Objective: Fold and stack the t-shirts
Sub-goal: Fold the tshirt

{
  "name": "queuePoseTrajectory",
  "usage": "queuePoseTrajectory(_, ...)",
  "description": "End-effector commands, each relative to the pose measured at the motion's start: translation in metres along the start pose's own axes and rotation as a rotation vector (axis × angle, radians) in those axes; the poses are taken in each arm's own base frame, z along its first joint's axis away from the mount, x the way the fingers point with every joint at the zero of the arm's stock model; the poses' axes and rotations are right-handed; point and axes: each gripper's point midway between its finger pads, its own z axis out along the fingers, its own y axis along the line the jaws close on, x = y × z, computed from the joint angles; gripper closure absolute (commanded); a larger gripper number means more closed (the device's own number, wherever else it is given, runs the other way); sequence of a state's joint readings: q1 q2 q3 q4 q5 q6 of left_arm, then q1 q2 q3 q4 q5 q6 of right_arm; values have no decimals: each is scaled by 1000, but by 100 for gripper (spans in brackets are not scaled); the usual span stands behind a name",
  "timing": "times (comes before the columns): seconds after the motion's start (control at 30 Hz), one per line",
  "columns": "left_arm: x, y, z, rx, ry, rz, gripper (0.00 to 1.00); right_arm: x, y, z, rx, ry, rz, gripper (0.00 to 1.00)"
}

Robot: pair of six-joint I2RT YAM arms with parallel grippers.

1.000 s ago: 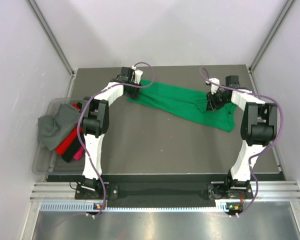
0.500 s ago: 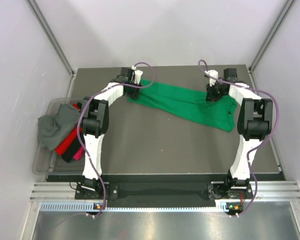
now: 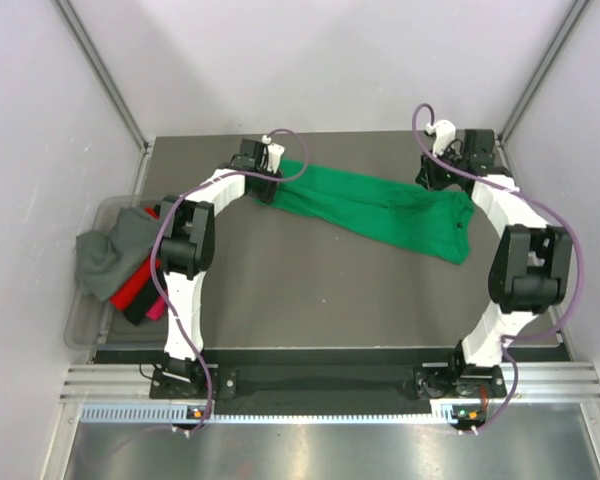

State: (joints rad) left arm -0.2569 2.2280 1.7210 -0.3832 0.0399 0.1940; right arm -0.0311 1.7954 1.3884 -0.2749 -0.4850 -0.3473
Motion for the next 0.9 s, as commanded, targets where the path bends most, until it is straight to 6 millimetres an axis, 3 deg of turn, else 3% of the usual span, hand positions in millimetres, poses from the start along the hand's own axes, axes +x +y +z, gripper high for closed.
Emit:
queuePoseTrajectory(0.0, -27, 7, -25, -24, -70, 21, 44, 6, 12, -16, -24, 10, -64, 69)
queuePoseTrajectory(0.07, -32, 9, -26, -29, -76, 21, 44, 31, 15, -14, -28, 66, -56, 71)
queuePoseTrajectory(0.27, -30, 9, -30, -30, -66, 19, 45, 61, 14, 7, -63, 136, -16, 73)
queuePoseTrajectory(0.57, 1, 6, -39, -32, -15, 50, 46, 79, 5, 39, -90, 188, 26, 75)
queuePoseTrajectory(0.73, 7, 4, -39, -26, 4, 51, 47, 66, -6, 47, -68, 160, 23, 75)
queuePoseTrajectory(0.87, -16, 6, -50, -23, -50, 56, 48, 49, -16, 59, -59, 131, 41, 75)
